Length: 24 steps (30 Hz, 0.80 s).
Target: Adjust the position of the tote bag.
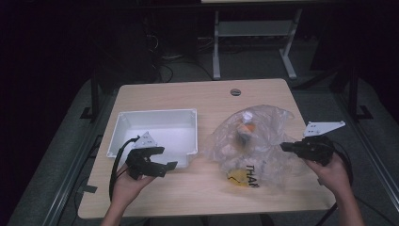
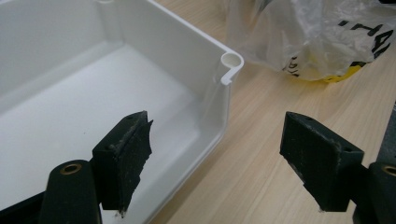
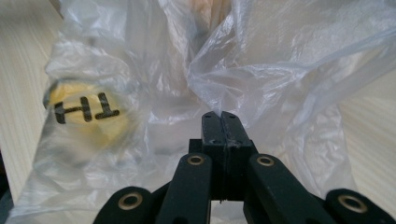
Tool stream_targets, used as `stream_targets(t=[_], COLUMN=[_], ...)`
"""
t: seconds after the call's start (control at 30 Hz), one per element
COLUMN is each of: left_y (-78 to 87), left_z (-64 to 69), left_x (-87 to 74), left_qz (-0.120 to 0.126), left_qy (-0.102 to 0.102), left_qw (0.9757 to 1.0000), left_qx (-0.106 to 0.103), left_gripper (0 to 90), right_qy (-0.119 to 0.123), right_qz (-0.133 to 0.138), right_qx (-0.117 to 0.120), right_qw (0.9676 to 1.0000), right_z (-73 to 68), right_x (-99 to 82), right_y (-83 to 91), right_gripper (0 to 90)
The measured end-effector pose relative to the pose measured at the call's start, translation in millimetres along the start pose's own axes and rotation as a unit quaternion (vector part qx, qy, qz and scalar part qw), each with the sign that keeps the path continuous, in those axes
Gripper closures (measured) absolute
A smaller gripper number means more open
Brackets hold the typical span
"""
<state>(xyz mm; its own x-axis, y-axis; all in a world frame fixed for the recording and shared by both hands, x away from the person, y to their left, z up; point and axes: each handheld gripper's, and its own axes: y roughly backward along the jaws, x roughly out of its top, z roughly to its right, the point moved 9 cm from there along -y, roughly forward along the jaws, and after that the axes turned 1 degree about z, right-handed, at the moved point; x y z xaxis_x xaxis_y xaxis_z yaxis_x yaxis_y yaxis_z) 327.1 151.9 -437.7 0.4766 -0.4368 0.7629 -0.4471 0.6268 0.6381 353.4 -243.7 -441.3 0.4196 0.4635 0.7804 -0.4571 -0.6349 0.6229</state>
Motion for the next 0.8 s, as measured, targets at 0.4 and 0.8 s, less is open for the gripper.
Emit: stream_targets(t=[0.4, 0.8], left_y=[0.8, -4.3], left_z=[9.4, 20.5], left_x=[21.6, 39.8], left_qz=[0.000, -0.009], left_qy=[-0.013, -0.032], left_qw=[0.9996, 0.9986], left_qx=[-0.026, -0.041], left_gripper=[23.6, 23.6], right_qy=[0.029, 0.049], right_qz=[0.013, 0.012], right_qx=[0.012, 0.033], right_qw=[0.9994, 0.9982], right_z=[-8.3, -19.6], right_x=[35.4, 64.1], right_y=[3.6, 0.2], right_gripper=[89.8, 89.8])
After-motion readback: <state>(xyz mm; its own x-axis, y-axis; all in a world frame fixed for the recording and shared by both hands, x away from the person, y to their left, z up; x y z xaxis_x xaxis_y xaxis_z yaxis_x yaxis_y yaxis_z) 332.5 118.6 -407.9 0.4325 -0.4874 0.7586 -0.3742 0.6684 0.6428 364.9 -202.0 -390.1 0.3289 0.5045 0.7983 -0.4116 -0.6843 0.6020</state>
